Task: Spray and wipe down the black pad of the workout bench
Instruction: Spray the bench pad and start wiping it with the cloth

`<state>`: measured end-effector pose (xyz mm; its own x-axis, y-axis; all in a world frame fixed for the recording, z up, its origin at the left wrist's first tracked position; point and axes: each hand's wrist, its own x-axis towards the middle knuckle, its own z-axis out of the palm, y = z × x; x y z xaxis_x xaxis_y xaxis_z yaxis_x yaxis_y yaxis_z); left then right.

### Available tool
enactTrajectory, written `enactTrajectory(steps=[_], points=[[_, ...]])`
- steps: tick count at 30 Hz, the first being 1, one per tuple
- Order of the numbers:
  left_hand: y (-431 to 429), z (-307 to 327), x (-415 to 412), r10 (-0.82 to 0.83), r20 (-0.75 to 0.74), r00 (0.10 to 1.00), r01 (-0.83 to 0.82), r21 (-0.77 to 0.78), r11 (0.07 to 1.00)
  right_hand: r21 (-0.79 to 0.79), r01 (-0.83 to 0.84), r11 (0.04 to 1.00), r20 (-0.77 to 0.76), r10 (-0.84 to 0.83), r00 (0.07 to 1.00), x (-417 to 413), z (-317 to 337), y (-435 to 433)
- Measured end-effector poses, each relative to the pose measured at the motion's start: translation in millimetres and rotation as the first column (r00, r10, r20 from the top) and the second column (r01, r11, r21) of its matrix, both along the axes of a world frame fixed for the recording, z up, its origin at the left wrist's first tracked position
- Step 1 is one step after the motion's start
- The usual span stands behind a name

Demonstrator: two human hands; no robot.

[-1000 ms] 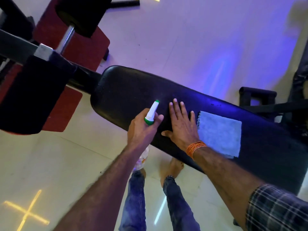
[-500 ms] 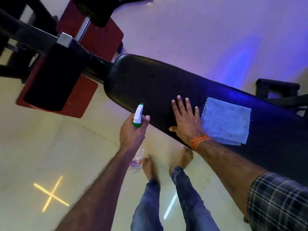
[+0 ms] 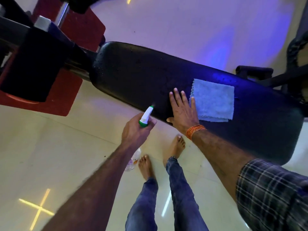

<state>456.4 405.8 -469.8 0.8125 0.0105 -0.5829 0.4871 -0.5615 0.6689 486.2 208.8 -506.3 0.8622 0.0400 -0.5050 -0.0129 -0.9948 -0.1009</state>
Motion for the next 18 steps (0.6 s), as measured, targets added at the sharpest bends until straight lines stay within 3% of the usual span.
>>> enactTrajectory(steps=[10, 15, 18], points=[[-55, 15, 52, -0.084, 0.149, 0.985, 0.092, -0.045, 0.995, -0.008, 0.104, 0.994, 0.006, -0.104, 0.995, -5, 2, -16], [-63, 19, 62, -0.191, 0.161, 0.968, 0.185, 0.054, 0.981, -0.017, 0.124, 0.992, -0.002, -0.125, 0.992, -4, 5, -18], [-52, 15, 55, -0.2, 0.122, 0.972, 0.202, -0.001, 0.979, -0.016, 0.118, 0.993, -0.022, -0.118, 0.993, -3, 8, -18]])
